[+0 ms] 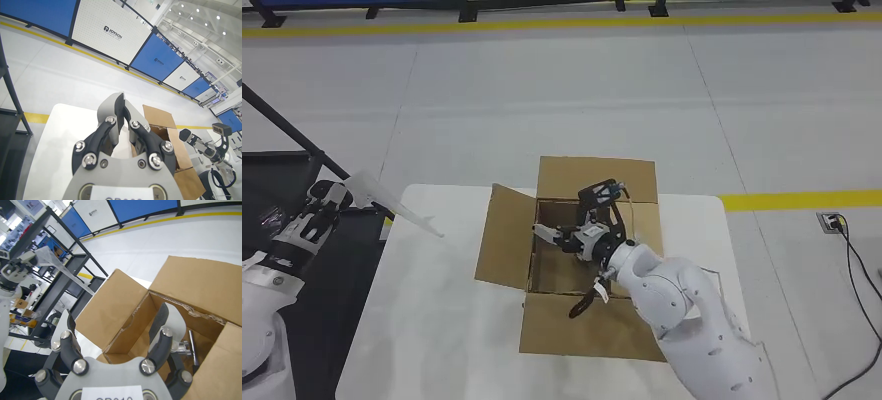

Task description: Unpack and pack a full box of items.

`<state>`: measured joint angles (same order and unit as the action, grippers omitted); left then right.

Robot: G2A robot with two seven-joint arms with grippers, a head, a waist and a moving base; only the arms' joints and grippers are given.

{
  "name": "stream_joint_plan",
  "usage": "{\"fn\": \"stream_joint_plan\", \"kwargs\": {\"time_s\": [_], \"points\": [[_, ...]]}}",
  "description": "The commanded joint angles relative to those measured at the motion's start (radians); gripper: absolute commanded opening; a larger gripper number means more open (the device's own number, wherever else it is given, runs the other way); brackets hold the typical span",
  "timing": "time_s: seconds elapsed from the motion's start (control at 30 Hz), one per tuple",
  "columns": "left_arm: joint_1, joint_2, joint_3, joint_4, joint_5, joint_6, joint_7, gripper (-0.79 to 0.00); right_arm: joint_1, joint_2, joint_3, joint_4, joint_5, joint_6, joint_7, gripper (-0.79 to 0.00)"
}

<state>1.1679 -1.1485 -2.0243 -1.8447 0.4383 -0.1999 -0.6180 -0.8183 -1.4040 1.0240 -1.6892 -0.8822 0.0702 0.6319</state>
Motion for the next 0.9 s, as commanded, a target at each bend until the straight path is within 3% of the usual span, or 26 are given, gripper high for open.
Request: {"fn": "stream_joint_plan", "kwargs": {"time_s": [0.0,0.2,0.3,0.37,0.87], "points": [[0.000,0.000,0.000,0.000,0.000,0.000,0.000,-0.785,0.011,-0.005,-0.069,-0.036,-0.262,0.152,0.081,0.000],[0.000,0.000,0.000,0.000,0.000,0.000,0.000,-0.785,0.060,-0.027,-0.234,-0.004,-0.821,0.430,0.423,0.000],[0.000,0.000,0.000,0.000,0.000,0.000,0.000,-0.785,0.100,-0.052,-0.302,0.054,-1.054,0.460,0.633,0.000],[0.000,0.000,0.000,0.000,0.000,0.000,0.000,-0.785,0.114,-0.071,-0.313,0.096,-1.147,0.416,0.702,0.000],[0.000,0.000,0.000,0.000,0.000,0.000,0.000,-0.785,0.139,-0.242,-0.250,0.371,-1.294,0.221,0.897,0.000]]}}
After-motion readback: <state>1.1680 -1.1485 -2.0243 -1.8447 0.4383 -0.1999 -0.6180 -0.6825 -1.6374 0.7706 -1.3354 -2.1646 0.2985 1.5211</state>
